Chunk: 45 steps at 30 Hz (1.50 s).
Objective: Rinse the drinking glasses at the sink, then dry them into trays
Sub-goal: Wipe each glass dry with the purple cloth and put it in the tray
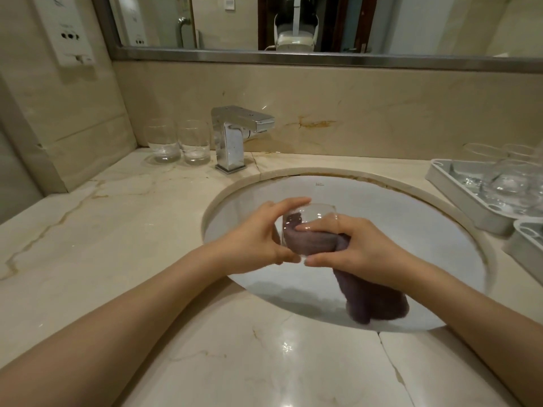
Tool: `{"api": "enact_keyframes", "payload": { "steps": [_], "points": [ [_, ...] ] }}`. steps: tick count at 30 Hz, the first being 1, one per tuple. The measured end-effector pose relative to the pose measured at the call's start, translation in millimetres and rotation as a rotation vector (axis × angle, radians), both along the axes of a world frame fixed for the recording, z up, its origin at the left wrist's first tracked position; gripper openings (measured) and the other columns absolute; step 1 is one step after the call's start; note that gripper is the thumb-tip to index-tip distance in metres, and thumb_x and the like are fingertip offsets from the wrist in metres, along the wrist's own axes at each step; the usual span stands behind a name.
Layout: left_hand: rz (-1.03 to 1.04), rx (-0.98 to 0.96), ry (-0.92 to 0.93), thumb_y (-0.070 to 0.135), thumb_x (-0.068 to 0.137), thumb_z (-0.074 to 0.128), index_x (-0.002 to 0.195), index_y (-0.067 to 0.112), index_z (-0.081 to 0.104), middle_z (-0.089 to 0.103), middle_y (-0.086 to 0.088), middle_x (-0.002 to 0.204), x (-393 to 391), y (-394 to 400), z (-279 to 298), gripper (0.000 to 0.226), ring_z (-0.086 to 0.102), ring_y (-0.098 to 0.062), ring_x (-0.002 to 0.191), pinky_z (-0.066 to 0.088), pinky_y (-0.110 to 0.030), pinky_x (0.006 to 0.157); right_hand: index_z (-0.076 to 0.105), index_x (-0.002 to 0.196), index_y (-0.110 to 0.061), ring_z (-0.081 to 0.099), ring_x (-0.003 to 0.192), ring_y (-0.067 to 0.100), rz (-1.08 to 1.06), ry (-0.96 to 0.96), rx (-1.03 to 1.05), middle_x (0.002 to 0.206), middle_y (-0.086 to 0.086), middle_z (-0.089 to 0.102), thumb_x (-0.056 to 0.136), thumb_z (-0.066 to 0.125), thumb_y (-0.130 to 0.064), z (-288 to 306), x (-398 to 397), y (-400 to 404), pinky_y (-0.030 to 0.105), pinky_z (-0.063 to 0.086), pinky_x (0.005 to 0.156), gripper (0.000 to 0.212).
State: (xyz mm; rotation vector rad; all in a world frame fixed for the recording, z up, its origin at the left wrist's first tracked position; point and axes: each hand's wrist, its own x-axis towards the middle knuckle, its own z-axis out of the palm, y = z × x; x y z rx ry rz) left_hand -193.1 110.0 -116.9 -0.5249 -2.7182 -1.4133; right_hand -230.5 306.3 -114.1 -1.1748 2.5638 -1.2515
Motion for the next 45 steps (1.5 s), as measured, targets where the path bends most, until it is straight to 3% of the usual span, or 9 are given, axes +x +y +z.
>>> {"api": "enact_keyframes", "payload": {
  "steps": [6, 10, 15, 21, 25, 28, 34, 37, 45],
  "points": [
    [0.013, -0.224, 0.423, 0.007, 0.076, 0.077, 0.14, 0.046, 0.031, 0.037, 0.004, 0.118, -5.3, -5.7, -6.9, 0.089, 0.048, 0.002, 0.106, 0.044, -0.016, 0.092, 0.068, 0.096, -0.036, 0.066, 0.067, 0.0, 0.003, -0.411, -0.216, 0.074, -0.016, 0.072, 0.076, 0.077, -0.014, 13.0, 1.8, -2.4, 0.014, 0.05, 0.065, 0.031],
    [0.008, 0.071, 0.201, -0.007, 0.067, 0.08, 0.127, 0.047, 0.045, 0.047, 0.001, 0.127, -1.3, -4.6, 8.3, 0.088, 0.056, -0.002, 0.108, 0.049, -0.012, 0.086, 0.067, 0.109, -0.038, 0.063, 0.091, 0.003, -0.037, 0.189, -0.057, 0.103, -0.015, 0.068, 0.07, 0.08, -0.032, 5.9, 5.1, -4.2, 0.021, 0.048, 0.082, 0.041],
    [-0.111, 0.385, -0.23, -0.017, 0.069, 0.073, 0.127, 0.043, 0.054, 0.054, -0.004, 0.131, 1.0, -9.8, 15.2, 0.085, 0.069, -0.027, 0.094, 0.06, -0.042, 0.072, 0.065, 0.121, -0.028, 0.067, 0.079, 0.027, 0.06, 0.801, 0.202, 0.113, 0.004, 0.065, 0.071, 0.071, -0.035, 1.4, -10.1, 6.7, 0.04, 0.057, 0.057, 0.05],
    [-0.075, 0.215, -0.109, -0.005, 0.076, 0.075, 0.138, 0.039, 0.043, 0.047, 0.01, 0.127, 0.4, -3.5, 1.6, 0.082, 0.067, -0.022, 0.096, 0.059, -0.03, 0.074, 0.063, 0.112, -0.044, 0.06, 0.1, 0.004, 0.028, 0.255, 0.093, 0.112, -0.014, 0.065, 0.072, 0.081, -0.033, -1.0, -3.6, 2.7, 0.019, 0.048, 0.088, 0.045],
    [-0.044, -0.262, 0.366, 0.009, 0.077, 0.078, 0.142, 0.042, 0.032, 0.042, -0.001, 0.121, -2.9, -10.3, -8.6, 0.087, 0.052, -0.011, 0.107, 0.044, -0.016, 0.09, 0.07, 0.098, -0.033, 0.067, 0.074, 0.006, 0.042, -0.441, -0.142, 0.081, -0.011, 0.073, 0.07, 0.078, -0.025, 9.8, 2.1, -1.7, 0.017, 0.052, 0.069, 0.031],
    [-0.046, -0.323, 0.505, 0.011, 0.076, 0.078, 0.145, 0.038, 0.028, 0.04, -0.001, 0.125, -5.3, -12.4, -11.1, 0.09, 0.05, -0.008, 0.106, 0.043, -0.016, 0.089, 0.07, 0.101, -0.025, 0.063, 0.062, 0.011, 0.061, -0.562, -0.173, 0.072, -0.005, 0.071, 0.067, 0.075, -0.025, 17.7, 3.3, 0.0, 0.02, 0.052, 0.059, 0.034],
    [-0.061, 0.083, 0.031, 0.001, 0.068, 0.082, 0.134, 0.046, 0.042, 0.051, 0.008, 0.129, 1.3, -12.8, 7.9, 0.089, 0.056, -0.001, 0.112, 0.051, -0.017, 0.087, 0.067, 0.115, -0.034, 0.064, 0.091, 0.005, 0.044, 0.325, 0.099, 0.107, -0.014, 0.067, 0.072, 0.077, -0.034, 8.8, 5.1, -2.0, 0.02, 0.05, 0.08, 0.044],
    [-0.115, 0.233, -0.2, -0.008, 0.069, 0.079, 0.136, 0.041, 0.046, 0.056, 0.002, 0.127, 3.9, -13.1, 11.8, 0.09, 0.067, -0.019, 0.101, 0.059, -0.033, 0.076, 0.058, 0.126, -0.033, 0.068, 0.08, 0.024, 0.121, 0.753, 0.288, 0.114, -0.002, 0.066, 0.07, 0.069, -0.039, 1.3, -6.7, 4.5, 0.039, 0.058, 0.059, 0.056],
    [-0.028, 0.022, 0.054, 0.005, 0.072, 0.081, 0.14, 0.043, 0.034, 0.051, 0.002, 0.125, 2.2, -4.7, -0.7, 0.091, 0.06, -0.008, 0.103, 0.056, -0.027, 0.084, 0.064, 0.119, -0.038, 0.059, 0.097, 0.003, 0.04, 0.279, 0.148, 0.111, -0.014, 0.064, 0.072, 0.074, -0.049, 2.9, -0.3, -1.3, 0.017, 0.045, 0.085, 0.049]
  ]
}}
